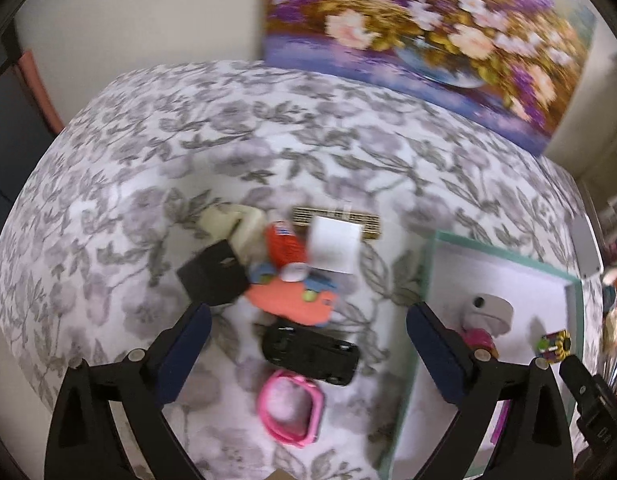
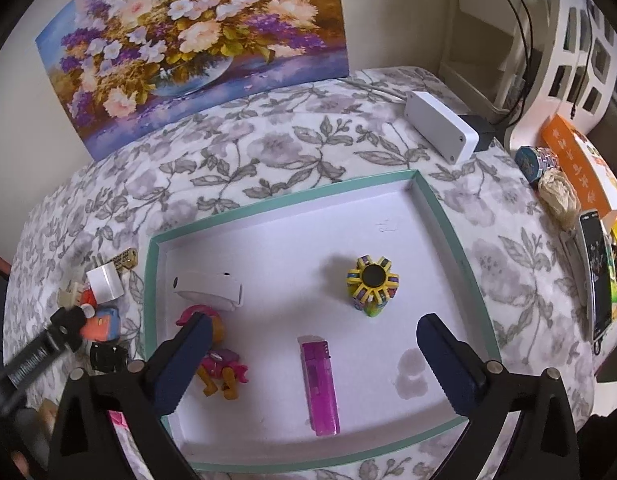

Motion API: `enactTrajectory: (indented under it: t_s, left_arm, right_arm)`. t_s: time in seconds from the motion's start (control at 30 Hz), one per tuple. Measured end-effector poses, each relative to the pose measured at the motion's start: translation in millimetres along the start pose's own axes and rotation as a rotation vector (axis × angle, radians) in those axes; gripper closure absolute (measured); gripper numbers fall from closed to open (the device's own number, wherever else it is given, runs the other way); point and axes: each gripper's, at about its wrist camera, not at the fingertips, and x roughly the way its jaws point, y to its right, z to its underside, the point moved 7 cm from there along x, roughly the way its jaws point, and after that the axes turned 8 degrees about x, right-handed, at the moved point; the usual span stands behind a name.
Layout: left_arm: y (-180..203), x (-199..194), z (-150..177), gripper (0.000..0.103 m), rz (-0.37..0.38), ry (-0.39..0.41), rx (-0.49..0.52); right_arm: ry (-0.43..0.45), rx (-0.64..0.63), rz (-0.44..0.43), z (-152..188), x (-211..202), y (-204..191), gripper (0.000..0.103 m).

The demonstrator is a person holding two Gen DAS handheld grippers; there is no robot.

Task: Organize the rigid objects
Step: 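Move both tools back to the pile and lower the right tool onto the pink watch band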

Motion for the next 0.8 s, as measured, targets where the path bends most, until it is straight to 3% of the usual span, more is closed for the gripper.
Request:
enactTrajectory:
  t_s: [0.23,0.4,0.67,0.8]
  left_arm:
    - [-40,-9,2,0.005,-0.07,-0.016,-0.043]
    - [-66,-15,6,0.005,-0.081,-0.02,-0.087]
    - [-94,-16,16,0.005,-0.098,-0.038,-0.112]
    - [-101,-5,24,0.005,-0.087,-0.085,-0.127]
  right_arm:
    - [0.018,-0.06,-0.059,8,-12,-32,0.0]
    - [0.008,-0.116,-0.131,23,-20,-66,0.0]
    - [-0.07,-0.206,-0.224,57,-15,-116,0.0]
    - [-0.107,-0.271,-0.219,79,-5,-142,0.0]
